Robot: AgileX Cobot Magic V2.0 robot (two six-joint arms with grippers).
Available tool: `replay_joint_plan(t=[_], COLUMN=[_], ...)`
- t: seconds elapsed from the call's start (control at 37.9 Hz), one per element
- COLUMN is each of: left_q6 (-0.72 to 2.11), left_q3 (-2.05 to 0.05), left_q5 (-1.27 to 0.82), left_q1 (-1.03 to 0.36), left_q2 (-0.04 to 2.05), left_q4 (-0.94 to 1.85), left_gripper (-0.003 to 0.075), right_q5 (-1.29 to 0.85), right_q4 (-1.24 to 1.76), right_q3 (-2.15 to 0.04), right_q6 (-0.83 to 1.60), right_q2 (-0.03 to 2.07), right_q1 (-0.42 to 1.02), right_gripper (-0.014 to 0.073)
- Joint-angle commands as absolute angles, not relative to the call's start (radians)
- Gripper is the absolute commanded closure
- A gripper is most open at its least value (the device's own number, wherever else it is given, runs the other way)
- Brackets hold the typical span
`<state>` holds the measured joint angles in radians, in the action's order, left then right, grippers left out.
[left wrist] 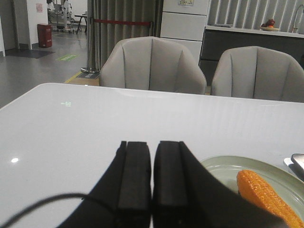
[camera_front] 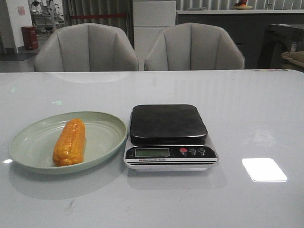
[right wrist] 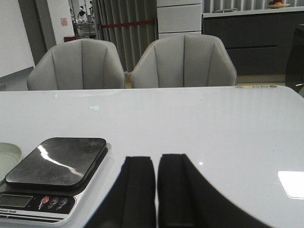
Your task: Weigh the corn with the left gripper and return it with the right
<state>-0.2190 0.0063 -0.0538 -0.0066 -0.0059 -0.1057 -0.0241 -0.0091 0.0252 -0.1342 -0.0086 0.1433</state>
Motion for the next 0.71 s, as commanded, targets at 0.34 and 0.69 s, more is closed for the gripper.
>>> replay_joint_plan(t=[0.34, 0.69], left_q6=[-0.231, -0.231], left_q3=[-0.161, -0.36], left_q5=[0.047, -0.22], left_q1=[-0.011, -0.011], left_q2=[0.022, 0.213], left_q4=[-0.054, -0.038], left_gripper=[0.0606, 0.0606], right_q5=[0.054, 0.054], right_q4=[-0.022, -0.022], right_q3=[0.036, 0.036], right_q6=[-0.128, -0.128], right_q2=[-0.028, -0.028], right_q1=[0.136, 0.136], right_gripper=[0.0403, 0.0403])
